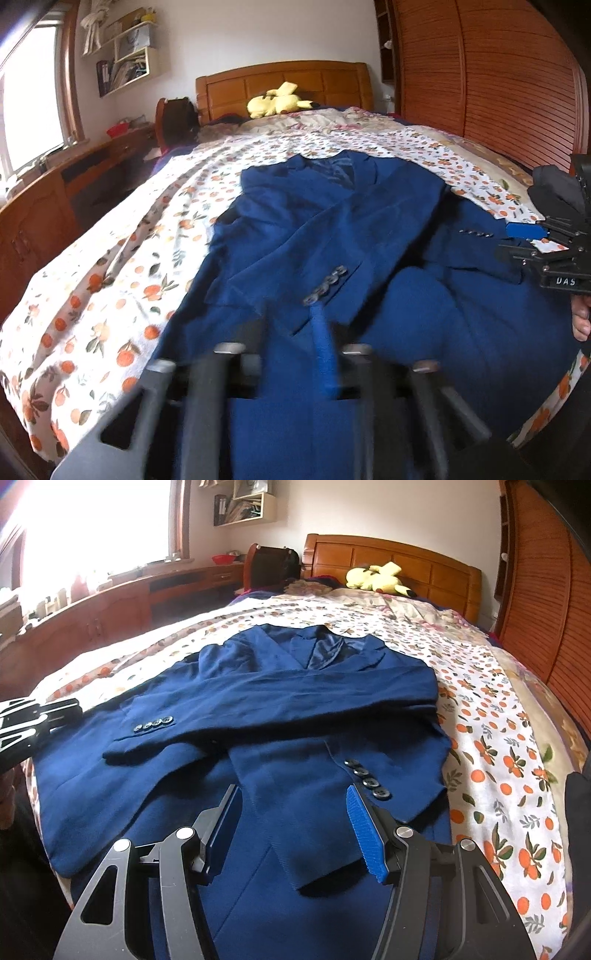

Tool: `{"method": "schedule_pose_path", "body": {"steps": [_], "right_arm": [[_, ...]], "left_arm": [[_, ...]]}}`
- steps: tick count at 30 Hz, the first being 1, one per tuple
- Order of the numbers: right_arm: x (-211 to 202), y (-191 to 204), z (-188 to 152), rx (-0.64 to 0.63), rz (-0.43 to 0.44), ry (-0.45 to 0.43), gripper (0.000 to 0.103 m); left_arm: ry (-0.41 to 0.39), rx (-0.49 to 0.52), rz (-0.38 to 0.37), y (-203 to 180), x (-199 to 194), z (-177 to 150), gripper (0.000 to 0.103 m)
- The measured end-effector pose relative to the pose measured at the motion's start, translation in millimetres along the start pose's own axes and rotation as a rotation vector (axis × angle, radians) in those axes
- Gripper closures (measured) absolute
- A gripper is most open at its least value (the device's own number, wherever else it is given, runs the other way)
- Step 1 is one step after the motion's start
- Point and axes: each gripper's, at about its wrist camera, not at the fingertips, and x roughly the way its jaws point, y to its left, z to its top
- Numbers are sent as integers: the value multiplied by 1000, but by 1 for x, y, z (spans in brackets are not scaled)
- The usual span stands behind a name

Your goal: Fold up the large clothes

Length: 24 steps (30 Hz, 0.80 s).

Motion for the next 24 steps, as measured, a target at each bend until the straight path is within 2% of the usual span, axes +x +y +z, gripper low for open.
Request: {"method": "schedule_pose_path", "body": {"steps": [1,3,6,13,24], "right_arm": [[1,1,0,-1,1,2,47],[3,3,-1,-4,3,7,47],[6,7,-2,-7,3,12,47],[14,14,-4,-22,0,32,47],[27,17,-7,-16,-35,63,47]], "left_arm": [[-2,-6,8,5,-1,-3,44],[3,-12,23,12,0,-9,37],[17,-27,59,26,2,-20,18],[57,-84,93,63,5,-41,15],[73,-121,137,102,-9,-58,15]]}}
